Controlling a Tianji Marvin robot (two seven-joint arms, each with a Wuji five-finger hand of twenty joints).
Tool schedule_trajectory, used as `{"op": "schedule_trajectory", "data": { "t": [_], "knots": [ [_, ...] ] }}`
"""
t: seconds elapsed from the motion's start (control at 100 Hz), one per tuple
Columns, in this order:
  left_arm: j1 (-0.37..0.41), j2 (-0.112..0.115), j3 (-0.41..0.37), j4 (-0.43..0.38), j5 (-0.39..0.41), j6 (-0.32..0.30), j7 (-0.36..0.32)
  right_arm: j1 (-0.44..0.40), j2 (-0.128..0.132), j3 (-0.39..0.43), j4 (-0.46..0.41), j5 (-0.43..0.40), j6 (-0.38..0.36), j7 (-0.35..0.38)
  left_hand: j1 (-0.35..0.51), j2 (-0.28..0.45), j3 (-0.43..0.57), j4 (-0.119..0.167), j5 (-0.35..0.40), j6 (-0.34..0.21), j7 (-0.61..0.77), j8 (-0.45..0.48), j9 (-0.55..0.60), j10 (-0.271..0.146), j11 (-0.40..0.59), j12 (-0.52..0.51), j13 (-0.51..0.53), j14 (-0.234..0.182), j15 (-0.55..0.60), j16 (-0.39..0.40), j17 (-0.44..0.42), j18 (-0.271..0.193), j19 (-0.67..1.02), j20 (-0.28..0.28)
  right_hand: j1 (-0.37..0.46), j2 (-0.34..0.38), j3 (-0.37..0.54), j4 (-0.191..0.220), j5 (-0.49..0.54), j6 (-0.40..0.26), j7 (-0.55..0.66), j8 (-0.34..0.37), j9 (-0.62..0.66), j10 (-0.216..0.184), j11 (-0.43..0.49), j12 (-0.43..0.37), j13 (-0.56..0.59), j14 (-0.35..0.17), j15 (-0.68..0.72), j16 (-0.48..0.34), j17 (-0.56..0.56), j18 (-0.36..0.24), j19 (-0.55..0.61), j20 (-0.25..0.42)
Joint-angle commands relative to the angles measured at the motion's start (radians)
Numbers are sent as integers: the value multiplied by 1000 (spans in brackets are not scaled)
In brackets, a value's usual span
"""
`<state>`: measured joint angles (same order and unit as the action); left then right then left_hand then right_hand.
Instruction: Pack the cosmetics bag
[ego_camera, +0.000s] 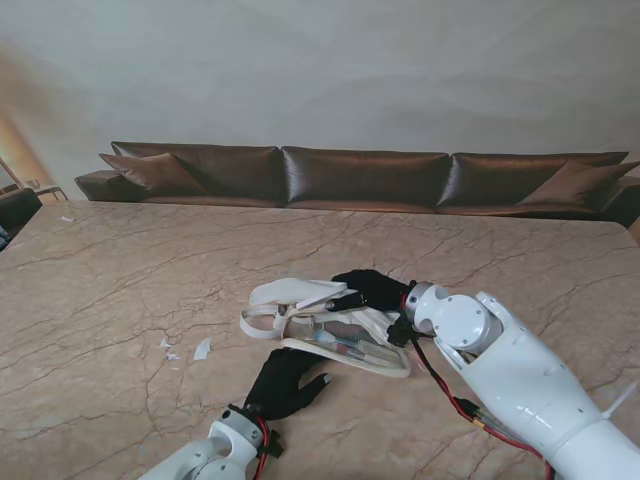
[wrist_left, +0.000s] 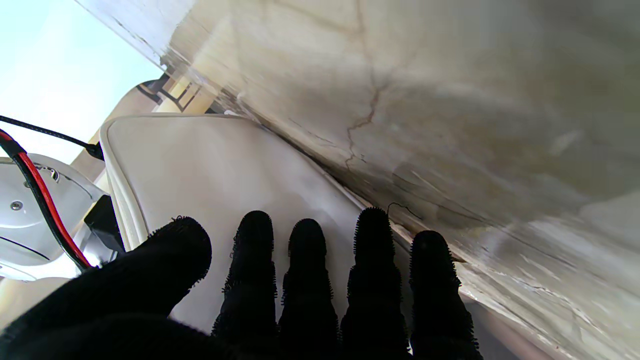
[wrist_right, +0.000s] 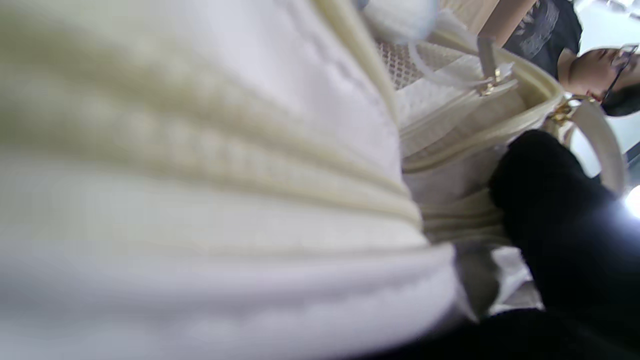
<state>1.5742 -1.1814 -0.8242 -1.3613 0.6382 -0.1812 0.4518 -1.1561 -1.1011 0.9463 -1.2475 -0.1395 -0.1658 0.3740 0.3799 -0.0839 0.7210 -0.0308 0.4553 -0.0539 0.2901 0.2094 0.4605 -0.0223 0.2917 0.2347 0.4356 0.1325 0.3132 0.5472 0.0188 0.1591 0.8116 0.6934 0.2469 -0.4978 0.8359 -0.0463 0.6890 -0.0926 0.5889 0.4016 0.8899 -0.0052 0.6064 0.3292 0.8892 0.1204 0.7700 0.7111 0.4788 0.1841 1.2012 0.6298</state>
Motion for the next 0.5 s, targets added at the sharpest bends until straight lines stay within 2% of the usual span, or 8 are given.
{"op": "schedule_trajectory", "data": {
  "t": [0.0,0.14,0.27,0.49],
  "knots": [
    [8,-12,3,-7,-7,0,5,-3,5,-12,-15,13,-8,20,-17,-21,24,17,7,-13,-11,1,-19,22,-35,-3,13,5,6,-2,-2,0,5,-1,-185,101,-94,11,-34,-74,-23,0,-64,-10,-40,-16,-38,-16,-338,-171,-43,-11,-42,5],
    [9,-18,4,-13,-24,-7,12,2,24,-10,-28,25,-6,92,-18,-22,24,18,3,-18,-15,0,-14,27,-37,-4,19,9,7,-1,0,3,10,-2,-233,77,-110,9,-149,-29,-104,-29,-176,-9,-116,-44,-132,-11,-436,-205,-111,-17,-148,9],
    [12,-23,7,-24,-27,-15,27,0,33,-3,-45,16,1,115,-16,-25,26,19,1,-17,-17,-2,-4,25,-35,-3,26,10,9,0,4,6,13,-3,-273,55,-81,-3,-234,5,-159,-55,-253,-9,-159,-59,-200,-5,-509,-237,-162,-26,-250,6],
    [8,-35,8,-30,-56,4,36,-4,53,3,-91,-28,-1,158,-17,-26,26,19,-18,7,-35,-10,-4,25,-37,-3,27,11,8,0,3,12,16,-4,-279,9,-62,-21,-363,61,-229,-77,-398,-6,-201,-76,-311,1,-580,-272,-241,-28,-389,0]
  ]
}}
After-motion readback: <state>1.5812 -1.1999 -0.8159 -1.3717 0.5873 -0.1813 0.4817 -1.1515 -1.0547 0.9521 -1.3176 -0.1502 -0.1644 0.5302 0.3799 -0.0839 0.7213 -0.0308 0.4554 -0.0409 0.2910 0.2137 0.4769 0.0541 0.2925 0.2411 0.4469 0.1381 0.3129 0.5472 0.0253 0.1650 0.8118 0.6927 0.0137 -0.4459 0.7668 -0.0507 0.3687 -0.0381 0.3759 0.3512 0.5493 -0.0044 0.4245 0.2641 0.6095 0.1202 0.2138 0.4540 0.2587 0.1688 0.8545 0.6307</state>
